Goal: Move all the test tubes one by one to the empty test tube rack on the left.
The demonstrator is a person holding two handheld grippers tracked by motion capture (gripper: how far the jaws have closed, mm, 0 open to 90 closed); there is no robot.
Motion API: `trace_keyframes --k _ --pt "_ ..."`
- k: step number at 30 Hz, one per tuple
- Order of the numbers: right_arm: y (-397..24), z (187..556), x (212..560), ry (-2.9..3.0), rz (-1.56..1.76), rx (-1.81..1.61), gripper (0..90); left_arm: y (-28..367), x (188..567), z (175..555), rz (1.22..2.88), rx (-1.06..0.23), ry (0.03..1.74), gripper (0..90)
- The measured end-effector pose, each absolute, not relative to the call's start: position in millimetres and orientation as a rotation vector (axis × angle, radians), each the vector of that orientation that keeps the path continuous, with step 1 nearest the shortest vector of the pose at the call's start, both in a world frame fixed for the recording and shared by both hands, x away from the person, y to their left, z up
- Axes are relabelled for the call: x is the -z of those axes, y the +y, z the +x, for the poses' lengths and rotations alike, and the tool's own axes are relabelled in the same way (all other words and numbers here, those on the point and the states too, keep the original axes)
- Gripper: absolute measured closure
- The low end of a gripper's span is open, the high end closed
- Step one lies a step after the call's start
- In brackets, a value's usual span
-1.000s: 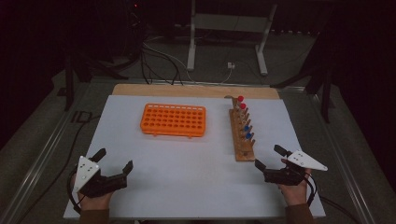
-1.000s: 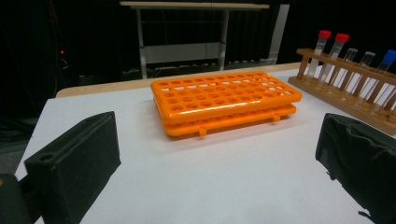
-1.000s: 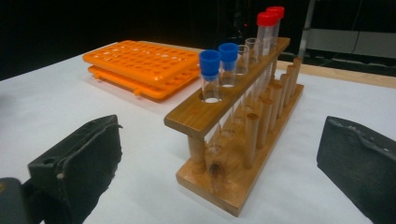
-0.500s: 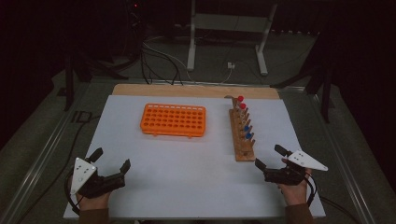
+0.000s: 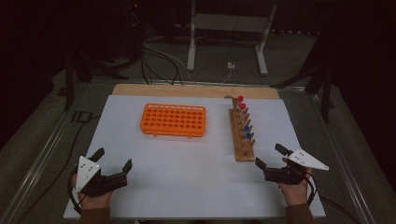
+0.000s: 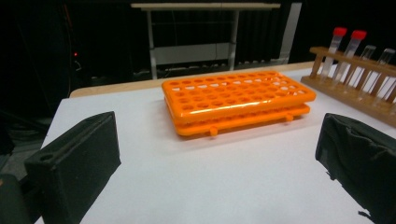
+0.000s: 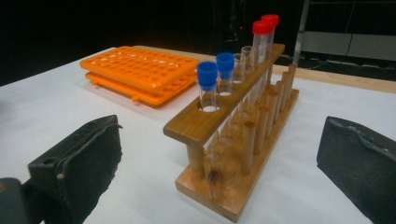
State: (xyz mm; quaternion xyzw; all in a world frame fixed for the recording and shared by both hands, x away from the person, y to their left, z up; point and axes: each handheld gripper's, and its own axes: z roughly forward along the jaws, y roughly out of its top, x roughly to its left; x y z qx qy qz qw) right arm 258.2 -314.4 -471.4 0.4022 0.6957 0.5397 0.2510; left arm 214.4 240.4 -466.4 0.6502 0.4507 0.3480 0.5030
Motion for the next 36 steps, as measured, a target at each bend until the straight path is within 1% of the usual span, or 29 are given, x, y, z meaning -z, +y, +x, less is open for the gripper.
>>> trace_keyframes --k 8,14,18,25,28,30,31,33,36 --pt "-310 262 455 1.899 1.075 -1.452 0.3 239 467 215 1.580 -0.866 1.107 0.5" --pt "-307 275 440 1.921 1.052 -1.419 0.3 241 466 214 1.562 -0.868 1.128 0.5" --pt "-304 283 432 1.925 1.033 -1.392 0.3 243 467 216 1.551 -0.846 1.125 0.5" --pt "-297 300 428 1.952 1.070 -1.342 1.4 240 468 217 1.559 -0.852 1.117 0.5" --pt "-292 308 432 1.992 1.090 -1.304 7.2 239 469 217 1.562 -0.853 1.117 0.5" --pt "-287 311 436 2.032 1.088 -1.284 15.4 239 469 217 1.560 -0.857 1.116 0.5" --pt "-287 311 436 2.032 1.088 -1.284 15.4 239 469 217 1.560 -0.857 1.116 0.5" --pt "-279 315 441 2.061 1.090 -1.247 30.4 239 469 217 1.562 -0.866 1.116 0.5" --pt "-272 318 446 2.059 1.092 -1.206 49.1 240 470 217 1.559 -0.864 1.112 0.5"
